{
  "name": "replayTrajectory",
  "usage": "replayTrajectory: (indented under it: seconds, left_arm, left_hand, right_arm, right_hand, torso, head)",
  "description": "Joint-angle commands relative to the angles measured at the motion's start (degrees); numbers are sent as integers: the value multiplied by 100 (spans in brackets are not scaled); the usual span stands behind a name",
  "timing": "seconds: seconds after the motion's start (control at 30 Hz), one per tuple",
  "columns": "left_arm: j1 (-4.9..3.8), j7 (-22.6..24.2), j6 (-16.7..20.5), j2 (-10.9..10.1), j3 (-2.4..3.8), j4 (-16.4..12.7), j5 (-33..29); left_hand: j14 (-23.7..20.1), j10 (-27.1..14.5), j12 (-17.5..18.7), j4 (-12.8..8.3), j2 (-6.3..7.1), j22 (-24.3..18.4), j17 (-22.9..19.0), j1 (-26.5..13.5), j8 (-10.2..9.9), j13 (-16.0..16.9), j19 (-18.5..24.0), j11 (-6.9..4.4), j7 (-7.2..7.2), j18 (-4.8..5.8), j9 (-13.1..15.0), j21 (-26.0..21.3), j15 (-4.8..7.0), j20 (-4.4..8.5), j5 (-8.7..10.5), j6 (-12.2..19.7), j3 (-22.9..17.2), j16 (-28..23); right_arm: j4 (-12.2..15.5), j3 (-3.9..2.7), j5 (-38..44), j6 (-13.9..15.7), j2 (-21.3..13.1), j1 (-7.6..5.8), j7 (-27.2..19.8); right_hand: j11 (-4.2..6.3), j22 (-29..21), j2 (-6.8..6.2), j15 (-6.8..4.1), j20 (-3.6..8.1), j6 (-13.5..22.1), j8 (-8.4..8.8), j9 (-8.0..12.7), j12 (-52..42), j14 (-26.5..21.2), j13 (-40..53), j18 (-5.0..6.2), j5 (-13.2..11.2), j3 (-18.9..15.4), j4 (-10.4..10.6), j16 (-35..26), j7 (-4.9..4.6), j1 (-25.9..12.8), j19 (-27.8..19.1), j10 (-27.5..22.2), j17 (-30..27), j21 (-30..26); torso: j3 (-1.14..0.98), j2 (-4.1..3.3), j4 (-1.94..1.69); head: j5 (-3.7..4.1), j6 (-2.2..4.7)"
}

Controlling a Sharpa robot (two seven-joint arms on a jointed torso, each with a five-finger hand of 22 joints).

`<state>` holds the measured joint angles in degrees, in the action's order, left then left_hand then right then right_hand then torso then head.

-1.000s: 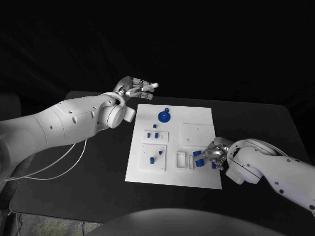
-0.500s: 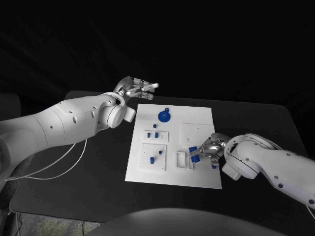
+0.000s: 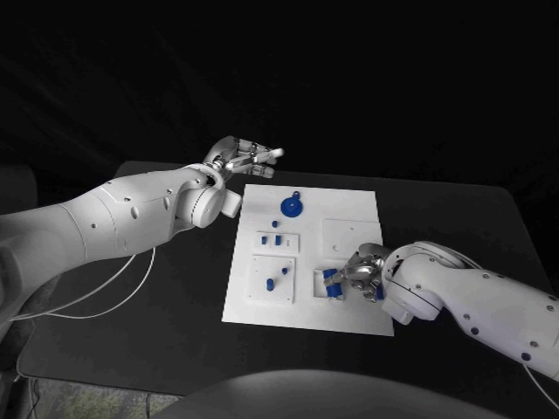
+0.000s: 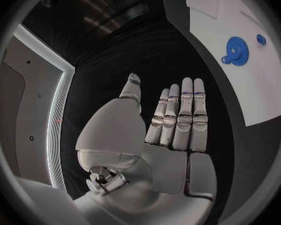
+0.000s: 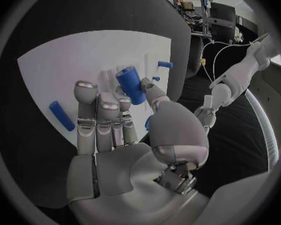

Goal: Assemble the parts on the task board

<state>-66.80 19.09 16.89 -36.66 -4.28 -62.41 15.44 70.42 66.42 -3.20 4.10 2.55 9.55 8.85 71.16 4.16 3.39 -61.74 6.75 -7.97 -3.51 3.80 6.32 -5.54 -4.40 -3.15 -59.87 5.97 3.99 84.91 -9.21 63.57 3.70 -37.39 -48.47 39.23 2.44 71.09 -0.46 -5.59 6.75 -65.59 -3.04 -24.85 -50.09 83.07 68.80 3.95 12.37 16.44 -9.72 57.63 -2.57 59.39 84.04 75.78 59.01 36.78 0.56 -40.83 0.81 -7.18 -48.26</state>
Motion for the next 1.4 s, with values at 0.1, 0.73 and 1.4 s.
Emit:
replayTrajectory:
  seconds: [0.1,0.73,1.4]
  left_arm:
    - [-3,7,-102,19,5,-9,-23]
    - [-3,-45,-140,19,5,-8,-17]
    - [-4,-75,-135,7,5,-7,1]
  left_hand:
    - [-34,-34,-28,-8,-37,-15,8,-17,-17,9,10,15,2,72,7,31,-6,-34,-21,44,-1,-19]
    - [-54,-49,-28,13,-45,-44,10,-33,-15,9,19,20,0,66,8,49,-13,-41,-22,50,-2,-19]
    - [-56,-52,-28,24,-41,-64,12,-34,-15,9,22,21,-1,63,8,65,-14,-43,-22,55,-4,-18]
  right_arm:
    - [-87,24,304,-134,122,-10,-19]
    - [-320,84,324,-296,333,-31,-47]
    - [-221,118,332,-329,301,-30,-183]
  right_hand:
    - [46,6,-30,-39,47,-203,-62,-2,31,0,-43,-29,-83,-23,82,-36,101,-60,274,46,5,-50]
    - [40,12,-70,-40,52,-228,-61,-16,64,-1,-78,-31,-349,-150,358,-64,98,-248,275,31,15,-79]
    - [19,53,-538,-46,70,-212,-66,-12,136,12,-71,-38,-960,-794,1732,-111,69,-498,277,45,149,-111]
  torso:
    - [-4,-2,2]
    - [-2,-3,5]
    - [-7,-4,9]
  head:
    - [-17,-3]
    - [-41,-14]
    - [-45,-32]
